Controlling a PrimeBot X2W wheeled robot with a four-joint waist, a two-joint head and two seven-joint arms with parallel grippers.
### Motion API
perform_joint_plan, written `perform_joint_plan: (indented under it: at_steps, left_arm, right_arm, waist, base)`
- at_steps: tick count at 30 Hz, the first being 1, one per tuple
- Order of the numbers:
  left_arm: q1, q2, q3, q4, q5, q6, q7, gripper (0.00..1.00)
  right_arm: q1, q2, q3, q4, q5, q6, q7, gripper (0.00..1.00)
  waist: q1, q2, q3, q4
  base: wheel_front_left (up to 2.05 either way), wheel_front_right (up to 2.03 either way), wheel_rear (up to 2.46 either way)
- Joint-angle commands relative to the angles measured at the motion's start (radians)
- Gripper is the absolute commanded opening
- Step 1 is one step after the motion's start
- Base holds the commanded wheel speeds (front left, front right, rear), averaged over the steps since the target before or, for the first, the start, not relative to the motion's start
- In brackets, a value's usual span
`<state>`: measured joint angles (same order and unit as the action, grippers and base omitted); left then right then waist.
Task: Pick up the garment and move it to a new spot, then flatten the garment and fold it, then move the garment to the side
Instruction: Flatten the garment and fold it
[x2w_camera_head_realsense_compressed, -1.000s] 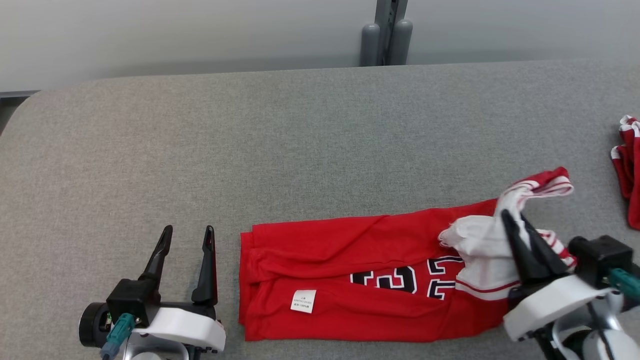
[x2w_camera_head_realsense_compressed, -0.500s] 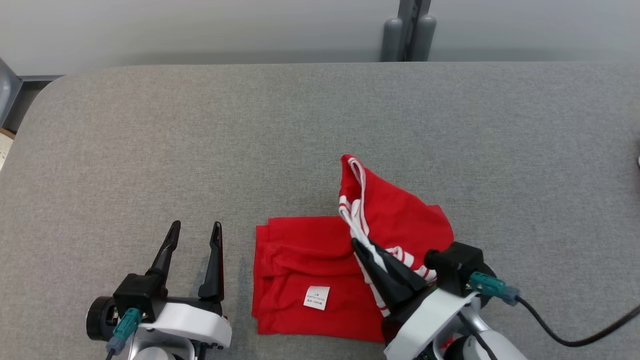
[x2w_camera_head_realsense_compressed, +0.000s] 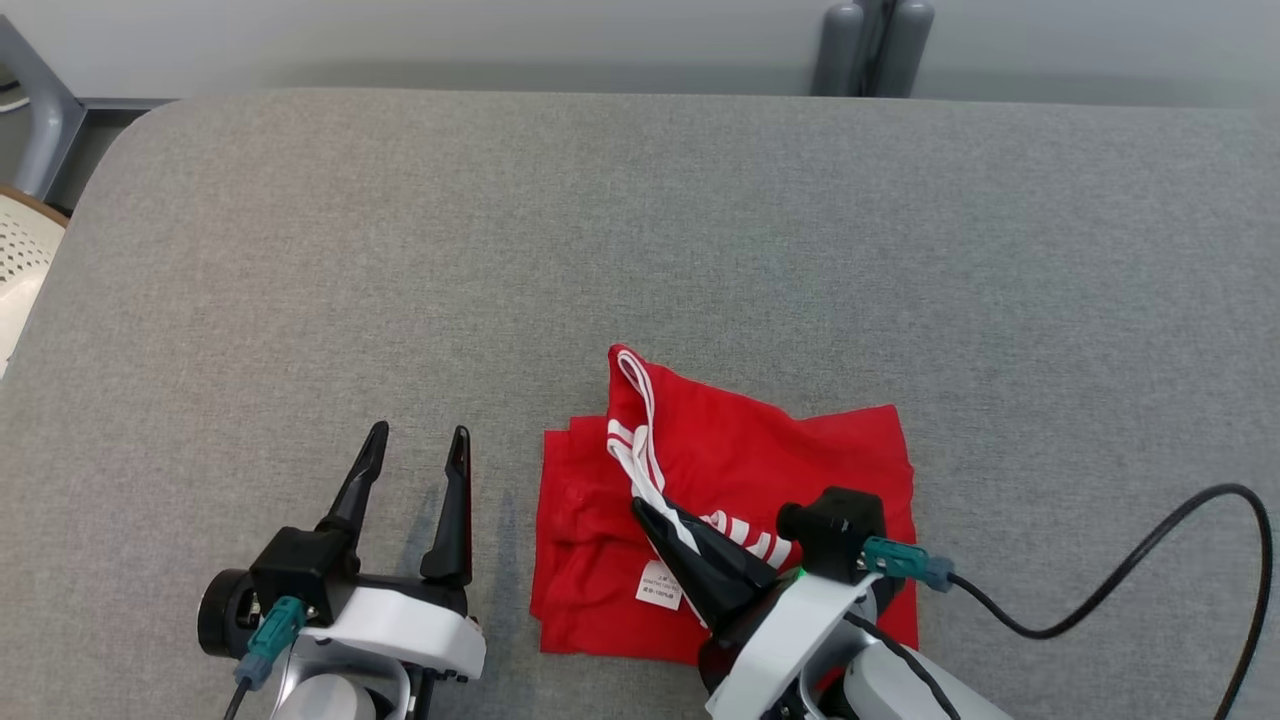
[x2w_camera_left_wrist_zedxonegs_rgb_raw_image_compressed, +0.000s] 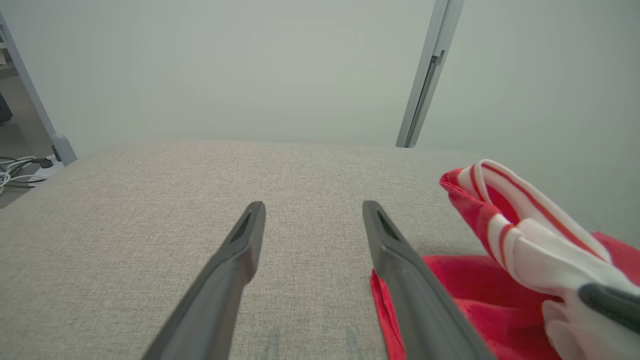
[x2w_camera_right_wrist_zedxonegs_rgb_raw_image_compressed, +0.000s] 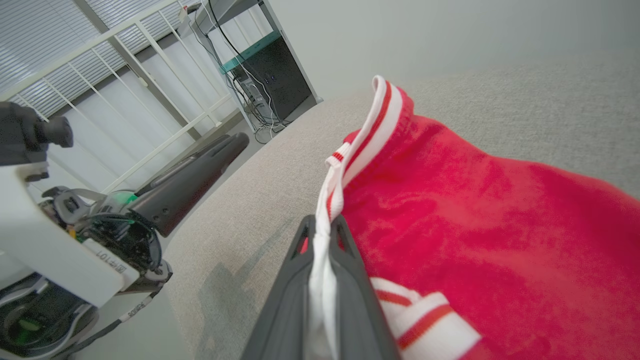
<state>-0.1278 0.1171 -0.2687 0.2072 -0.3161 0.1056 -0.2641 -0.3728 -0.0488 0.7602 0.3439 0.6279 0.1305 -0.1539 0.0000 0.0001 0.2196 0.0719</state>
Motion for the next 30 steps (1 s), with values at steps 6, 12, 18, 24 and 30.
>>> perform_joint_plan:
  at_steps: [6,12,18,24,30]
  left_arm:
    - [-0.021,0.002,0.001,0.003,0.01,-0.007,0.0,1.0]
    - [-0.03,0.004,0.002,0.005,0.02,-0.01,0.0,1.0]
    - [-0.022,0.003,0.008,0.009,0.019,-0.011,0.0,1.0]
    - [-0.009,0.006,0.022,0.001,0.026,-0.003,0.0,1.0]
    - [-0.001,0.015,0.041,-0.017,0.028,0.003,0.0,1.0]
  right_arm:
    - [-0.065,-0.003,0.069,0.053,0.091,0.0,-0.054,0.74]
    - [-0.12,-0.004,0.118,0.024,0.169,0.0,-0.098,1.0]
    - [-0.15,-0.006,0.026,-0.095,0.128,0.0,-0.112,1.0]
    - [-0.065,-0.019,-0.217,-0.133,-0.043,0.0,-0.112,1.0]
    - [0.053,-0.06,-0.437,-0.155,-0.152,0.0,-0.112,1.0]
  waist:
    - [0.0,-0.0001,0.015,0.003]
    - [0.0,-0.0001,0.023,-0.011]
    - [0.0,-0.0001,0.017,-0.035]
    - [0.0,-0.0001,-0.001,-0.049]
    - [0.0,-0.0001,-0.013,-0.061]
  base:
    - [0.0,0.0,0.0]
    - [0.0,0.0,0.0]
    - [0.0,0.0,0.0]
    - [0.0,0.0,0.0]
    - [0.0,0.0,0.0]
